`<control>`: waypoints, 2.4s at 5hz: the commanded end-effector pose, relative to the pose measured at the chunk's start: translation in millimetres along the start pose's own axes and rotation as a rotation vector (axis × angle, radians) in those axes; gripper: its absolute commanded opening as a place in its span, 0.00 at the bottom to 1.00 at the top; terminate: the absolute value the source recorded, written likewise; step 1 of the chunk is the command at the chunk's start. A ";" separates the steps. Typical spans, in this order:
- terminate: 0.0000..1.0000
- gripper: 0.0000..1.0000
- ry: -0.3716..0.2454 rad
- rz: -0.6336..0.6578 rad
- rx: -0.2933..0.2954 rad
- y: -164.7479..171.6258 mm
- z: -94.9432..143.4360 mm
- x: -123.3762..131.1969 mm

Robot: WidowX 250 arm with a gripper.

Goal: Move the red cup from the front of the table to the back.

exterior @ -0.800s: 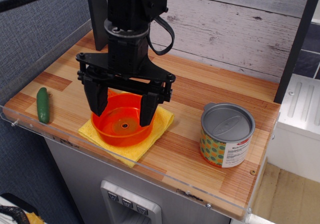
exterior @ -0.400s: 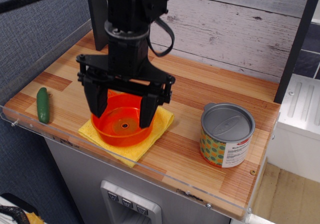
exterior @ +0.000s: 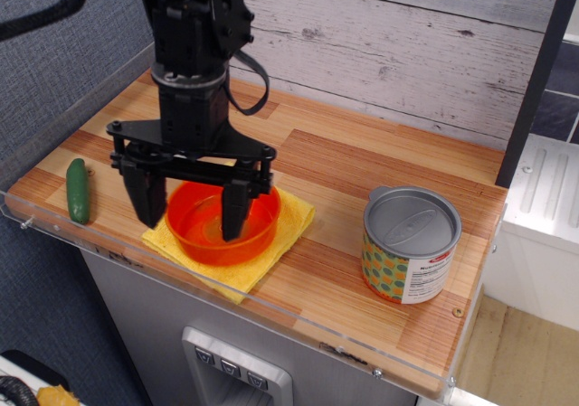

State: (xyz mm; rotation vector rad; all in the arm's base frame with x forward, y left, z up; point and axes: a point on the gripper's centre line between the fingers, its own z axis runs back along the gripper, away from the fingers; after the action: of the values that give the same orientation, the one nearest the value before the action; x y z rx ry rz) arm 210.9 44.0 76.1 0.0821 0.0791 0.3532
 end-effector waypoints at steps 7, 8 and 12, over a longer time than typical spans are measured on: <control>0.00 0.00 -0.070 -0.017 0.004 25.1 -39.4 40.5; 0.00 0.00 -0.062 0.014 0.005 27.4 -25.3 34.7; 0.00 0.00 -0.220 0.499 -0.293 13.4 11.3 55.1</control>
State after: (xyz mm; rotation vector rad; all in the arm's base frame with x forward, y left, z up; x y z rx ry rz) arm 254.2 70.2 72.3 -0.1555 -0.1702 0.8565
